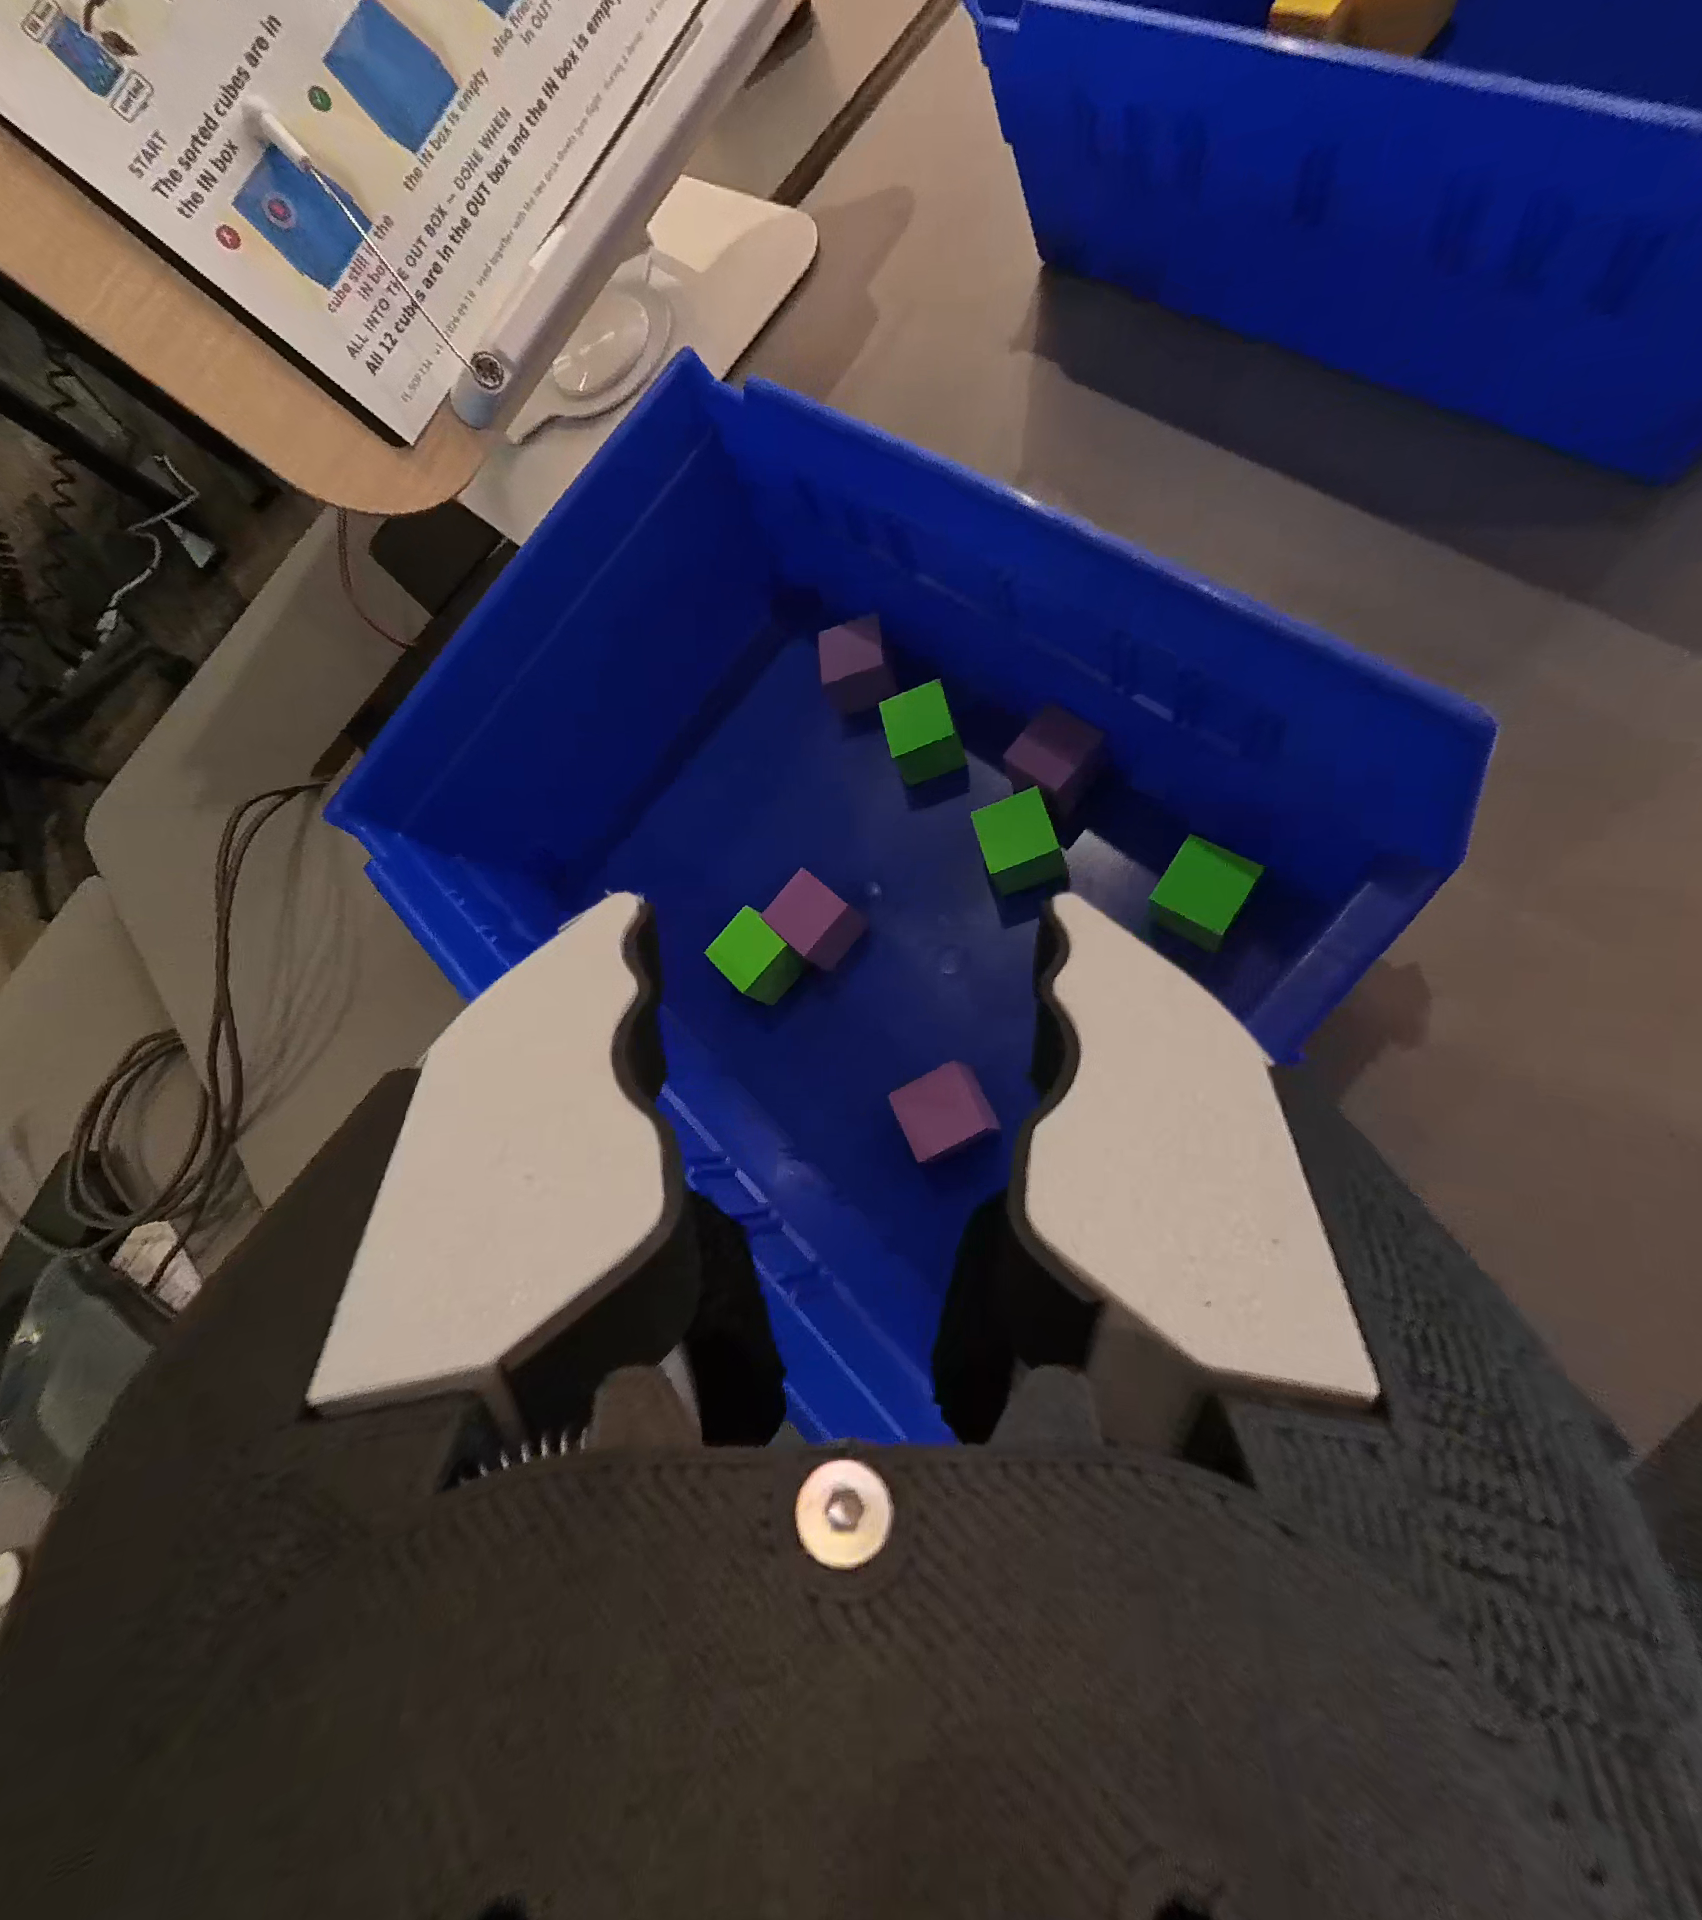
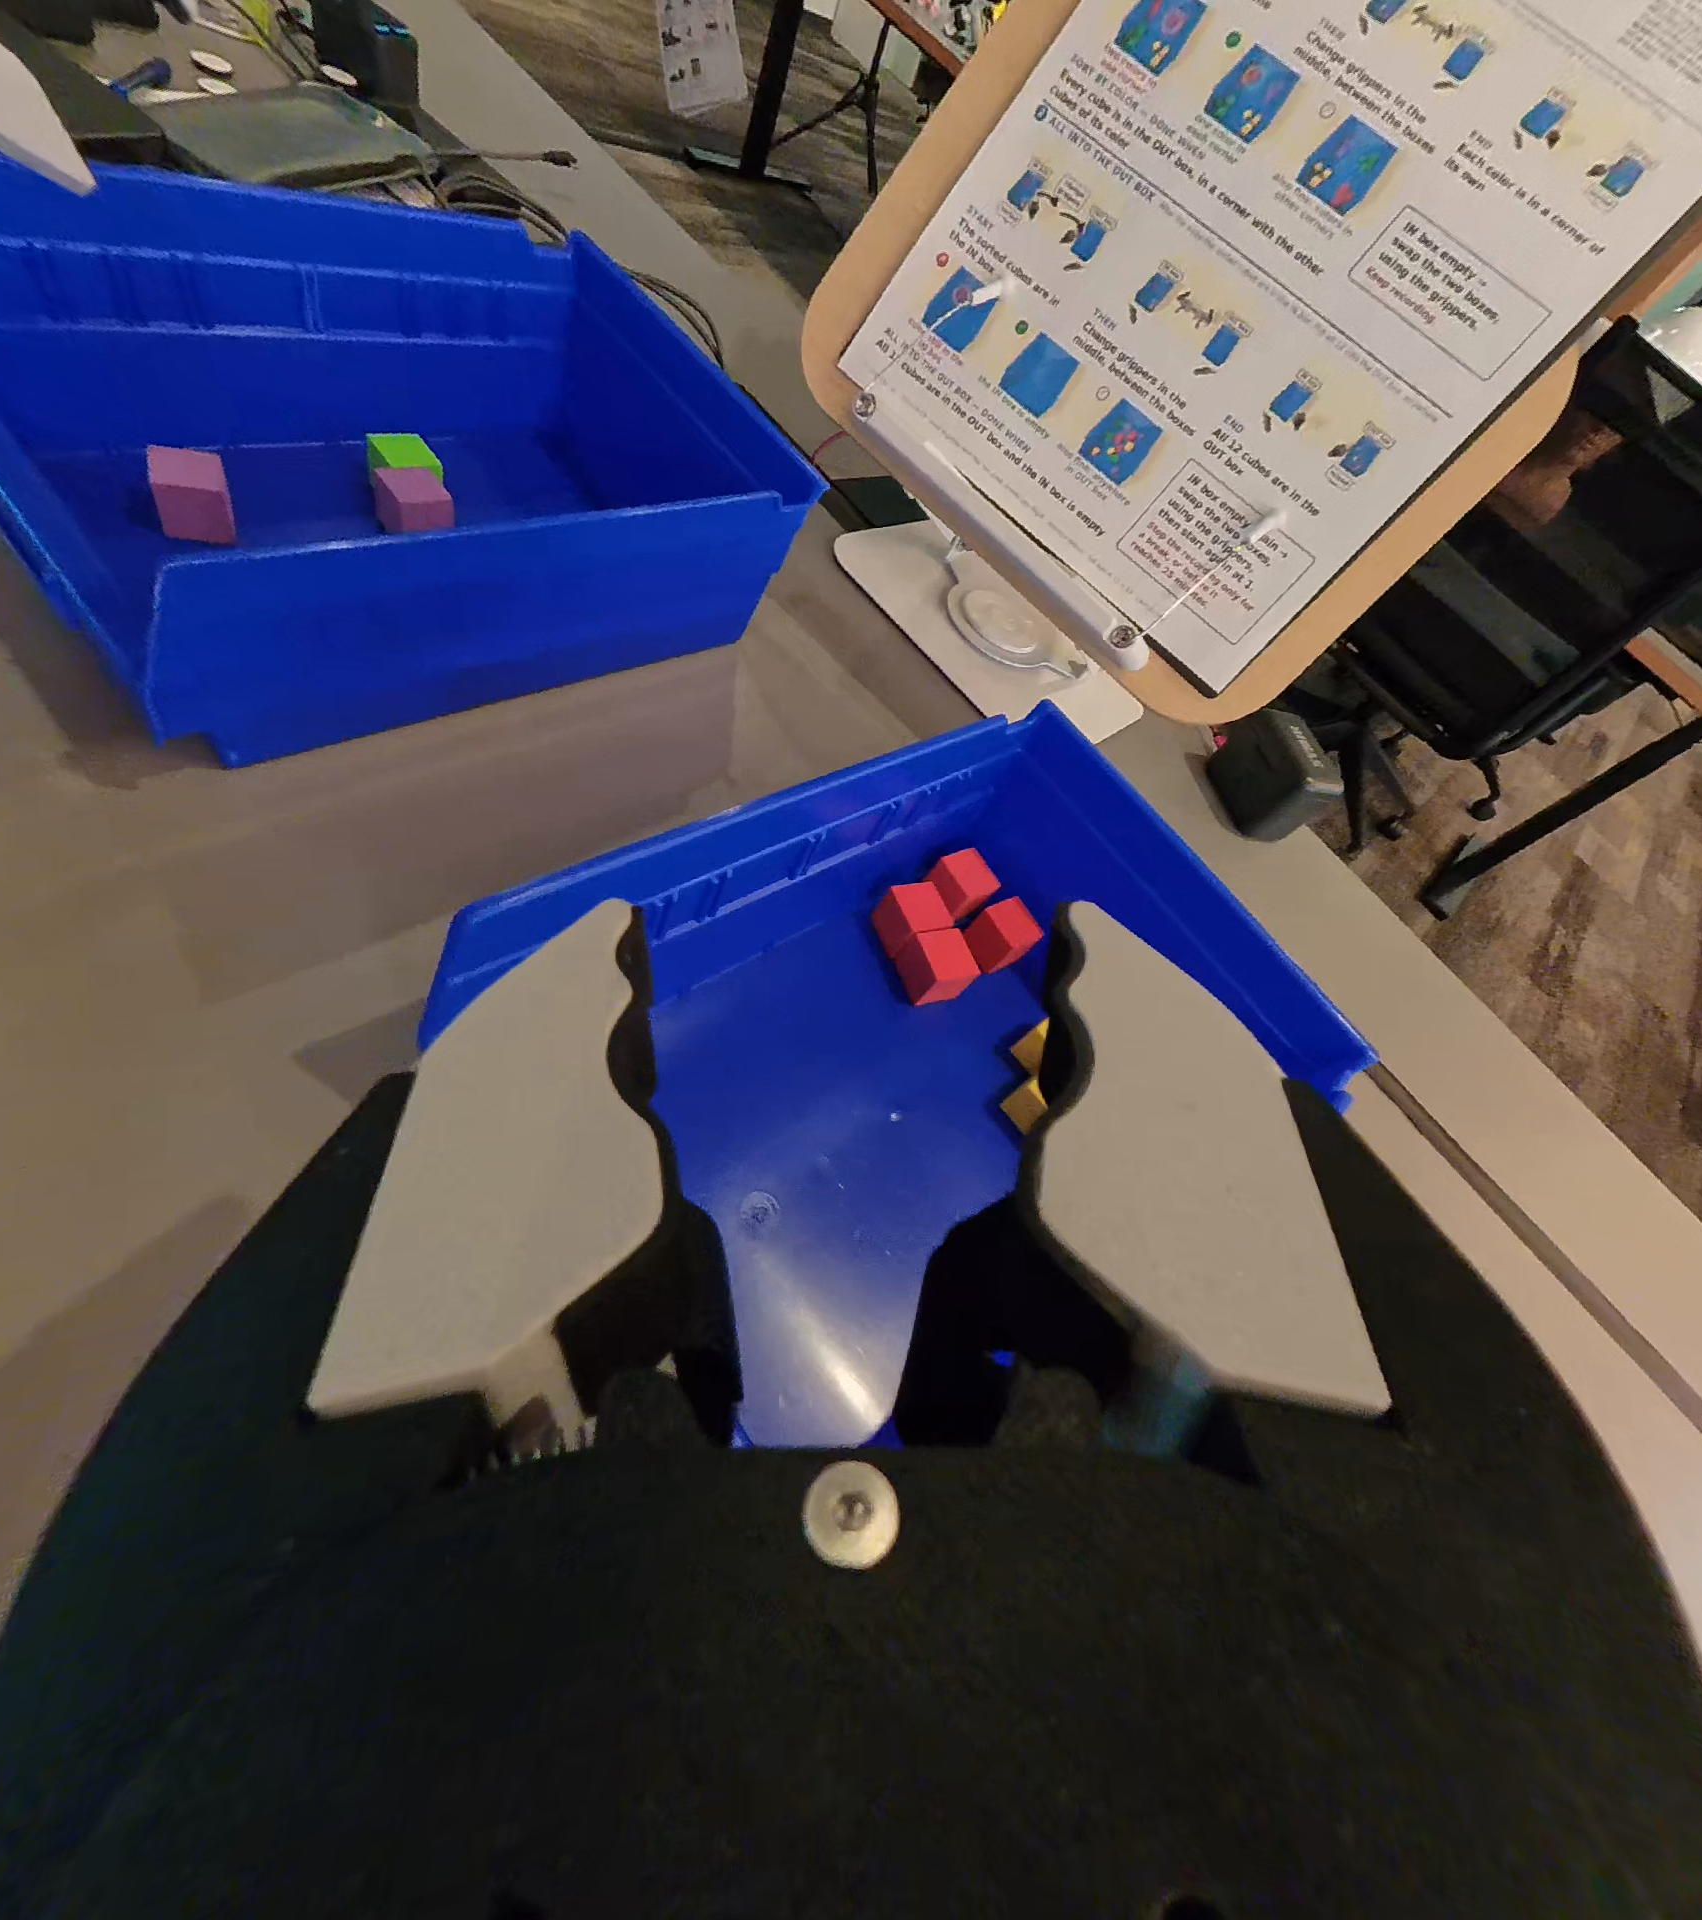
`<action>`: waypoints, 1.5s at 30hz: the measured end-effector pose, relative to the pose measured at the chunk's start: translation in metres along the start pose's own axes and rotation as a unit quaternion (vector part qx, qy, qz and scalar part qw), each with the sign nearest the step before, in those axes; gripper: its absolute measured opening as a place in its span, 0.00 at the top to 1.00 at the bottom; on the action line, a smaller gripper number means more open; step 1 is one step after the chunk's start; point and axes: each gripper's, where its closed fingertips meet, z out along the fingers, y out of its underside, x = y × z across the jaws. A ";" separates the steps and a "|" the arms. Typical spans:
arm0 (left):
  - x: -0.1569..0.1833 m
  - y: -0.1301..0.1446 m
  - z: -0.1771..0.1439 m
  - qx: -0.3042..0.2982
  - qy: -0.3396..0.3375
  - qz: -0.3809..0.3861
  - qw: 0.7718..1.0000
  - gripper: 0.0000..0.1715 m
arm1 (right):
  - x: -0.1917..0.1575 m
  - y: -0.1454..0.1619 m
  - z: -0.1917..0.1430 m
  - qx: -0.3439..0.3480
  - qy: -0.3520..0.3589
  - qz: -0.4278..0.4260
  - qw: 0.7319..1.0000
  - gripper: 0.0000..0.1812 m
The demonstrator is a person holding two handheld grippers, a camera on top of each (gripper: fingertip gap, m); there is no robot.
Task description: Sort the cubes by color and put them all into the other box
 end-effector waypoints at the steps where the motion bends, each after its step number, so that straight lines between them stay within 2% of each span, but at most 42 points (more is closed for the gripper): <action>1: 0.001 0.001 0.001 -0.006 0.001 0.001 1.000 0.60 | 0.001 0.001 -0.001 -0.003 0.003 -0.002 1.000 0.60; 6: 0.008 0.010 0.005 -0.034 0.025 -0.004 0.999 0.62 | 0.002 0.003 -0.001 -0.009 0.005 -0.004 1.000 0.60; 13: 0.017 0.038 0.017 -0.106 0.056 -0.005 0.993 0.62 | -0.010 0.011 0.008 -0.030 -0.026 -0.006 0.999 0.60; 19: 0.030 0.059 0.021 -0.168 0.101 -0.054 0.979 0.66 | -0.029 0.012 0.015 -0.043 -0.068 -0.009 0.997 0.63; 26: 0.028 0.075 0.026 -0.209 0.095 -0.068 0.971 0.67 | -0.038 0.014 0.020 -0.053 -0.084 -0.014 0.995 0.63; 30: 0.023 0.074 0.027 -0.200 0.088 -0.091 0.972 0.67 | -0.040 0.013 0.019 -0.053 -0.087 -0.013 0.995 0.63; 33: 0.015 0.074 0.029 -0.200 0.072 -0.160 0.964 0.67 | -0.041 0.013 0.018 -0.053 -0.088 -0.011 0.995 0.63; 36: 0.011 0.073 0.031 -0.184 0.063 -0.192 0.962 0.66 | -0.044 0.013 0.019 -0.055 -0.091 -0.012 0.994 0.63; 41: 0.010 0.070 0.033 -0.172 0.040 -0.179 0.968 0.65 | -0.047 0.011 0.022 -0.053 -0.095 -0.017 0.994 0.63; 45: 0.014 0.064 0.034 -0.151 0.053 -0.177 0.971 0.65 | -0.046 0.010 0.020 -0.051 -0.094 -0.019 0.994 0.63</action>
